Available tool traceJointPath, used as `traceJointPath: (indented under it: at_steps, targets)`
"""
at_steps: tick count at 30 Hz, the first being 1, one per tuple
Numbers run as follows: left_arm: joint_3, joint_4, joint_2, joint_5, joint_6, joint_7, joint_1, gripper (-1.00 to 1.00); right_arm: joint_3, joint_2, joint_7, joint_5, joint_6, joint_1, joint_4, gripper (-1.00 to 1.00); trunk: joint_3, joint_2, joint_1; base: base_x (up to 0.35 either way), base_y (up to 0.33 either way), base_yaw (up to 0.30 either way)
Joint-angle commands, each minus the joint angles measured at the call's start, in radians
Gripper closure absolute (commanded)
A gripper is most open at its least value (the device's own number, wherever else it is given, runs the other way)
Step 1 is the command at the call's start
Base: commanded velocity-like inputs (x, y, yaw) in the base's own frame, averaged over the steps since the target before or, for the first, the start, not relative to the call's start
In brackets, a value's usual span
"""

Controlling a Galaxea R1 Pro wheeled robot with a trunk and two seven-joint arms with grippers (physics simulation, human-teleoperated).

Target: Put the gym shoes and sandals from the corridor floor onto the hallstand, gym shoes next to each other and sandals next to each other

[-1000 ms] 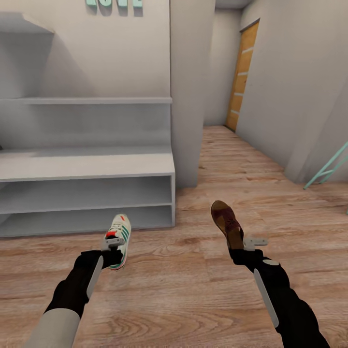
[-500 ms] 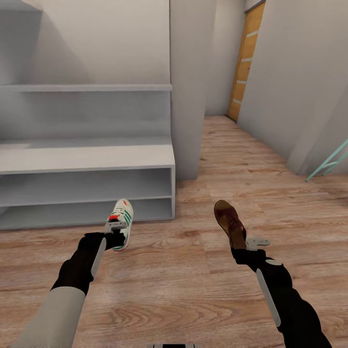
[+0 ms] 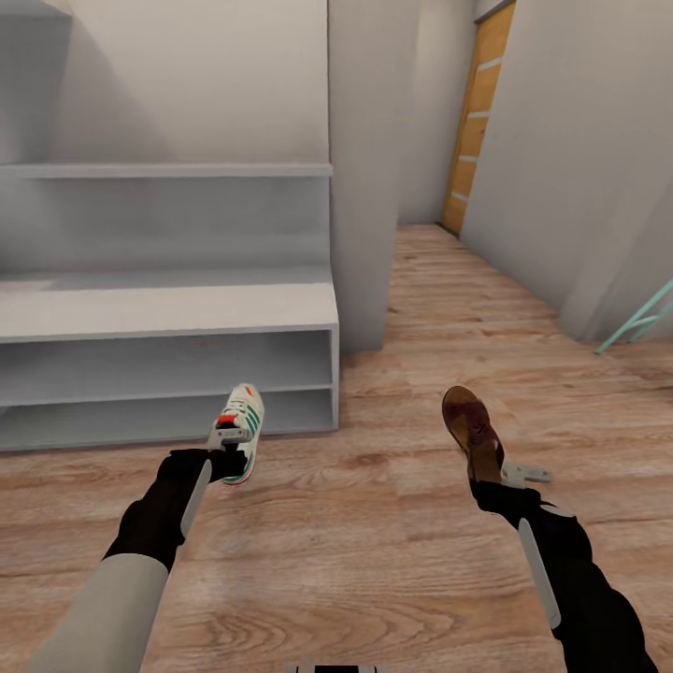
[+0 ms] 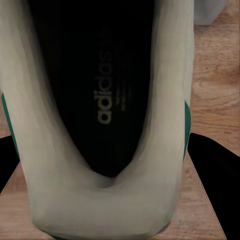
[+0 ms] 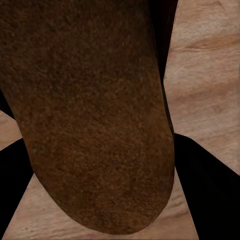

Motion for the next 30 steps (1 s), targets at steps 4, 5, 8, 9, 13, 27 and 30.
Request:
traceJointPath:
  at_steps: [4, 5, 8, 9, 13, 27, 30]
  targets:
    - [0.003, -0.001, -0.001, -0.005, 0.004, -0.005, 0.000, 1.00, 0.000, 0.000, 0.001, -0.001, 0.005, -0.001, -0.001, 1.00, -0.001, 0.000, 0.000, 0.310, 0.000, 0.000]
    - [0.003, -0.001, -0.001, -0.005, 0.004, -0.005, 0.000, 1.00, 0.000, 0.000, 0.001, -0.001, 0.005, -0.001, -0.001, 1.00, -0.001, 0.000, 0.000, 0.297, 0.000, 0.000]
    - [0.003, -0.001, -0.001, -0.005, 0.004, -0.005, 0.000, 1.00, 0.000, 0.000, 0.001, -0.001, 0.005, 0.000, -0.001, 1.00, -0.001, 0.000, 0.000, 0.317, 0.000, 0.000]
    - [0.003, -0.001, -0.001, -0.005, 0.004, -0.005, 0.000, 1.00, 0.000, 0.000, 0.001, -0.001, 0.005, 0.000, -0.001, 1.00, -0.001, 0.000, 0.000, 0.333, 0.000, 0.000]
    - [0.004, -0.001, -0.001, -0.005, 0.004, -0.005, 0.000, 1.00, 0.000, 0.000, 0.001, -0.001, 0.005, -0.001, -0.001, 1.00, -0.001, 0.000, 0.000, 0.343, 0.000, 0.000]
    - [0.004, -0.001, -0.001, -0.005, 0.004, -0.005, 0.000, 1.00, 0.000, 0.000, 0.001, -0.001, 0.005, 0.000, -0.001, 1.00, -0.001, 0.000, 0.000, 0.349, -0.032, 0.000]
    - [0.003, -0.001, -0.001, -0.005, 0.004, -0.005, 0.000, 1.00, 0.000, 0.000, 0.001, -0.001, 0.005, -0.001, -0.001, 1.00, -0.001, 0.000, 0.000, 0.347, -0.092, 0.000]
